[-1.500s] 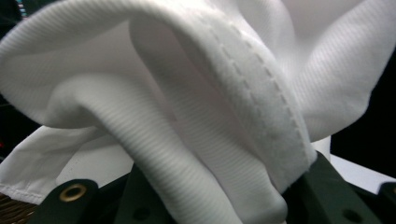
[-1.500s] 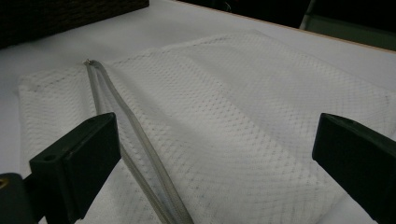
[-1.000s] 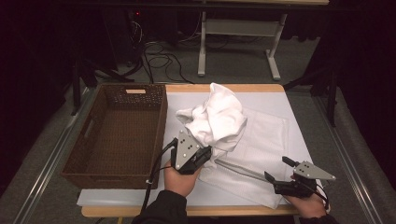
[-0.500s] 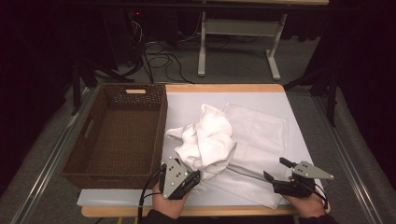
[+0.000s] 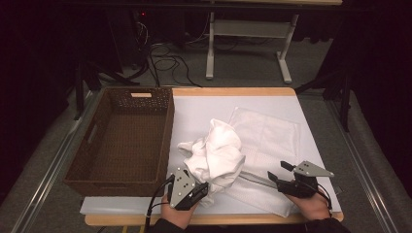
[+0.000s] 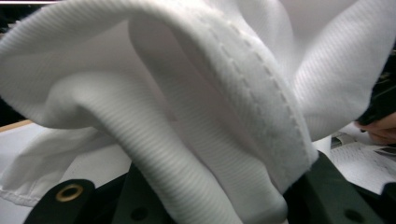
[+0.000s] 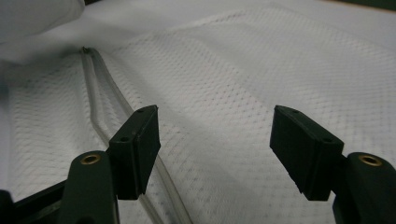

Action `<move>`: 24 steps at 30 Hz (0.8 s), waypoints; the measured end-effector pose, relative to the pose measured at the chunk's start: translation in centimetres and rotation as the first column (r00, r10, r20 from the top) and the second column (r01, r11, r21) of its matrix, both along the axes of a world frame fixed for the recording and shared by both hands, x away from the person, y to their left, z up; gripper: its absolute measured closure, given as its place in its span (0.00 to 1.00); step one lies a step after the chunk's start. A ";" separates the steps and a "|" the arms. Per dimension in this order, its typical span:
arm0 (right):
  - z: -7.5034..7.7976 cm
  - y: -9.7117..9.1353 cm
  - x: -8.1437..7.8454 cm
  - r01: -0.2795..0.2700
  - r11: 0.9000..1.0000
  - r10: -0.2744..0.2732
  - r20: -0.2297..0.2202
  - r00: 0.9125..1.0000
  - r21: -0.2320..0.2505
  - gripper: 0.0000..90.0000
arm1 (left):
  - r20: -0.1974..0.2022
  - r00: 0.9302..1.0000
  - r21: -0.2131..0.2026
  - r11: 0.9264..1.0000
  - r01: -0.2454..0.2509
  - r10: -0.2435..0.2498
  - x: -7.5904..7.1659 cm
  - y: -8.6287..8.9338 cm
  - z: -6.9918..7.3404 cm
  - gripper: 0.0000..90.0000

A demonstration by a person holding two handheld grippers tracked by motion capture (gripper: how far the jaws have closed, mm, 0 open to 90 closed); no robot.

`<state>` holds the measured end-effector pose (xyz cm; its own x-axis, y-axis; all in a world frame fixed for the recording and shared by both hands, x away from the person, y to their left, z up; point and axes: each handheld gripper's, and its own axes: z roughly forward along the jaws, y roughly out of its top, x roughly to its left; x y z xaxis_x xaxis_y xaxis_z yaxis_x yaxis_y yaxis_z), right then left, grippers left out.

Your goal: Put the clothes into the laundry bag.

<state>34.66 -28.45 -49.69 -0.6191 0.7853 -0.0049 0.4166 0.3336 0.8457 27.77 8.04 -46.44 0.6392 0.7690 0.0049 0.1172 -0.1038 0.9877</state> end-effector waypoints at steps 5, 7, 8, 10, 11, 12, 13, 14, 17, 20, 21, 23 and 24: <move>-0.9 1.5 1.3 -0.030 0.996 0.023 -0.077 0.997 -0.086 0.33 | -0.003 1.000 0.000 1.000 -0.003 0.003 -0.1 0.1 -0.1 0.70; -1.0 2.2 1.2 -0.041 0.993 0.031 -0.087 0.996 -0.114 0.30 | -0.004 1.000 0.003 1.000 -0.003 0.003 -0.1 0.0 -0.1 0.70; -1.0 2.4 1.2 -0.051 0.991 0.040 -0.092 0.995 -0.121 0.29 | -0.004 1.000 0.006 1.000 -0.004 0.004 -0.1 0.0 -0.1 0.70; -1.2 2.8 1.1 -0.065 0.989 0.050 -0.105 0.993 -0.135 0.26 | -0.006 1.000 0.009 1.000 -0.004 0.004 -0.1 0.0 -0.2 0.70; -1.3 2.9 1.1 -0.075 0.986 0.059 -0.113 0.992 -0.146 0.25 | -0.008 1.000 0.008 1.000 -0.002 0.002 0.0 -0.1 -0.2 0.70; -1.4 3.0 1.1 -0.084 0.985 0.065 -0.125 0.990 -0.153 0.25 | -0.008 1.000 0.007 1.000 -0.003 0.003 0.0 -0.1 -0.2 0.70; -1.4 3.1 1.1 -0.091 0.982 0.071 -0.125 0.990 -0.163 0.27 | -0.009 1.000 0.007 1.000 -0.003 0.003 -0.1 -0.1 -0.2 0.70; -1.4 3.2 1.1 -0.107 0.980 0.085 -0.133 0.988 -0.168 0.32 | -0.009 1.000 0.008 1.000 -0.002 0.002 -0.1 -0.1 -0.2 0.70; -1.6 3.6 1.1 -0.130 0.970 0.103 -0.137 0.985 -0.203 0.39 | -0.013 1.000 0.009 1.000 0.000 0.000 -0.1 -0.1 -0.3 0.70; -1.5 3.7 1.2 -0.104 0.972 0.079 -0.124 0.989 -0.212 0.48 | -0.020 1.000 0.004 1.000 -0.003 0.003 0.0 -0.1 -0.4 0.70; -1.4 3.7 1.4 -0.100 0.972 0.075 -0.123 0.989 -0.211 0.51 | -0.023 1.000 0.005 1.000 -0.004 0.004 0.0 0.0 -0.4 0.70; -1.3 3.7 1.5 -0.081 0.971 0.058 -0.109 0.992 -0.223 0.54 | -0.024 1.000 0.002 1.000 -0.007 0.007 0.0 0.0 -0.4 0.70; -1.2 3.6 1.6 -0.070 0.973 0.047 -0.107 0.993 -0.219 0.56 | -0.024 1.000 0.001 1.000 -0.009 0.009 0.0 0.0 -0.4 0.70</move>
